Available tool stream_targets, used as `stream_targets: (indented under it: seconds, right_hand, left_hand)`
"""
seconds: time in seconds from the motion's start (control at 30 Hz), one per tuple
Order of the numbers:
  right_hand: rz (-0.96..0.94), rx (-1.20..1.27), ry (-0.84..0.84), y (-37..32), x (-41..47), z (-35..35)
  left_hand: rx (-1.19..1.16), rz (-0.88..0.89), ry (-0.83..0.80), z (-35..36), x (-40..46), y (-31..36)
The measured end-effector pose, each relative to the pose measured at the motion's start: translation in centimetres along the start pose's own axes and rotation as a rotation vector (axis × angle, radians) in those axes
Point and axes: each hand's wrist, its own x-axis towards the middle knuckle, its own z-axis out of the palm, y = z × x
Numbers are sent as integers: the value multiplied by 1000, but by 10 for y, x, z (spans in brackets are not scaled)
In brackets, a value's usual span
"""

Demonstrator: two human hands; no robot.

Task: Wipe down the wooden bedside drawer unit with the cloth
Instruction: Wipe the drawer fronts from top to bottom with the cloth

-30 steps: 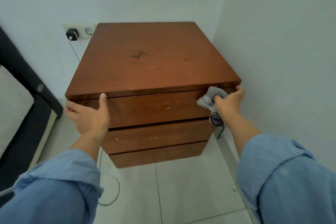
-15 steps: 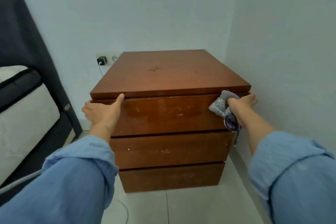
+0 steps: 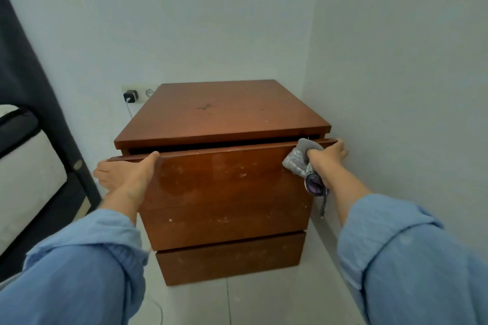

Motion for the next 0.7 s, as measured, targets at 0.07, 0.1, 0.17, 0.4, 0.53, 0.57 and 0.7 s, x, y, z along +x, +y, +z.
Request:
stream_targets:
  seconds: [0.07,0.1,0.17,0.4,0.53,0.57,0.7]
  right_hand:
    - [-26,19,-5,-6,-5,-3]
    - [-60,60,11,-9,-6,-4]
    - [-136,126,38,-19,-7,-8]
    - [-360,9,153,-50,9,-42]
    - [-373,-337,92,-28,23,-39]
    - [-372,-399,56,-20,25,-33]
    - [-400,-423,35,-9,19,-14]
  left_hand:
    - [-12,-16,-10,2,-1,1]
    - [-26,-19,-8,3,-1,2]
    - [-54,-25,0,5,0,5]
    - [-99,-11,23,12,-2,1]
    - [-81,-21,16,14,2,2]
    - [-73,-24,12,15,2,1]
    - [-72,-26,6,17,6,-2]
